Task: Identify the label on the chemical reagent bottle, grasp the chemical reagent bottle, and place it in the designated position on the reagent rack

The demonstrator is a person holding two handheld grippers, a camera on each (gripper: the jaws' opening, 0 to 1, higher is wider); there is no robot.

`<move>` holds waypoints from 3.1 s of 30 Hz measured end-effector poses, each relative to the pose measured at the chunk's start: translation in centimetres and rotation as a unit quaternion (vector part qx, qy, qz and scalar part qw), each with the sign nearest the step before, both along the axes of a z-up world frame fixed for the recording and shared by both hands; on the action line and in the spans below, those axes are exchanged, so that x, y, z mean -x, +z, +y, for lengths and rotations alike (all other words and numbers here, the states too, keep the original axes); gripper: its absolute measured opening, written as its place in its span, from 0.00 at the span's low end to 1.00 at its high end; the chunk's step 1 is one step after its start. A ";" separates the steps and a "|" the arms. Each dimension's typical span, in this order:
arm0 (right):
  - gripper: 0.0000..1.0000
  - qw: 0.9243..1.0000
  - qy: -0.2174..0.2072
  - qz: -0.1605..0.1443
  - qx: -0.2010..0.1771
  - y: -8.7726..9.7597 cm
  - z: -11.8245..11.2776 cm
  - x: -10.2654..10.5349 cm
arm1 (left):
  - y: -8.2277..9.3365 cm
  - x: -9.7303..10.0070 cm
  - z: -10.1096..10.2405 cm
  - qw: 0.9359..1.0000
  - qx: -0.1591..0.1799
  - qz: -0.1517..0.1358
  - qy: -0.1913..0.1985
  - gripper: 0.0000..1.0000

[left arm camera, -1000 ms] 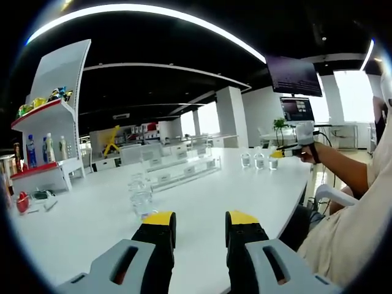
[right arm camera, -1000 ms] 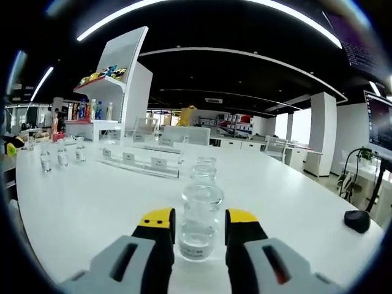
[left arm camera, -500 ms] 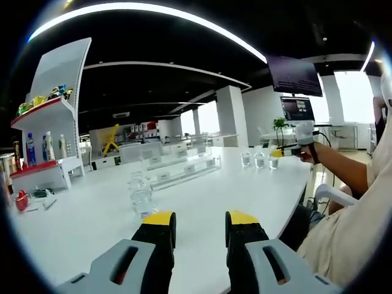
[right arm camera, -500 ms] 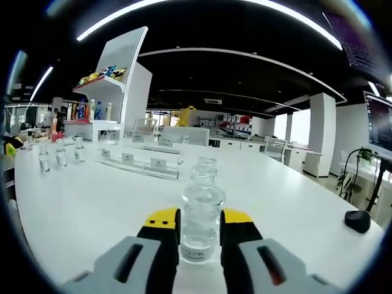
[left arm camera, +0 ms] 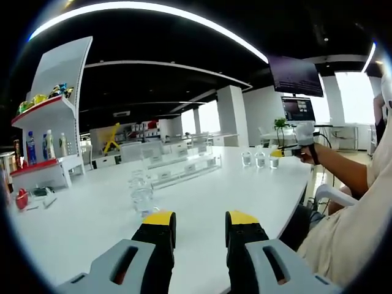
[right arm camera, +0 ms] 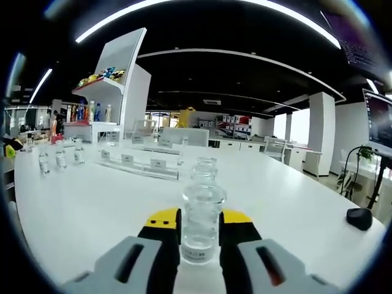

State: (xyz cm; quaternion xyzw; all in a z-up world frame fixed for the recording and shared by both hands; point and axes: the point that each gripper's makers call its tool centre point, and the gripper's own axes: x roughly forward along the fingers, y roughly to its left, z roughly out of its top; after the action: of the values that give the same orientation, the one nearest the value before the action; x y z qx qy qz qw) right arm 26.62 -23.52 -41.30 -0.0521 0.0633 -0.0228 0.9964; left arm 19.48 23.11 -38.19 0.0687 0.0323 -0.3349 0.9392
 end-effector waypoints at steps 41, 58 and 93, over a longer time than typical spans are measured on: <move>0.19 1.000 -0.019 -0.013 -0.009 0.4 -0.4 0.0 | 0.5 0.2 -0.5 1.000 0.001 -0.003 -0.010 0.32; 0.19 0.999 -0.013 -0.035 -0.020 3.5 0.3 0.6 | 0.3 0.3 -0.6 1.000 -0.001 -0.002 -0.009 0.32; 0.19 0.995 0.062 -0.072 -0.024 10.6 5.2 -1.8 | 0.4 0.1 0.5 1.000 -0.013 -0.001 0.007 0.32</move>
State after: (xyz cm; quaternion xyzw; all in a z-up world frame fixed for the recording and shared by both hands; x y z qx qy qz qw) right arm 28.40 -18.31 -30.69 -0.0300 -0.0116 0.0364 0.9988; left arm 19.35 23.57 -37.81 0.0808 0.0367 -0.3276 0.9406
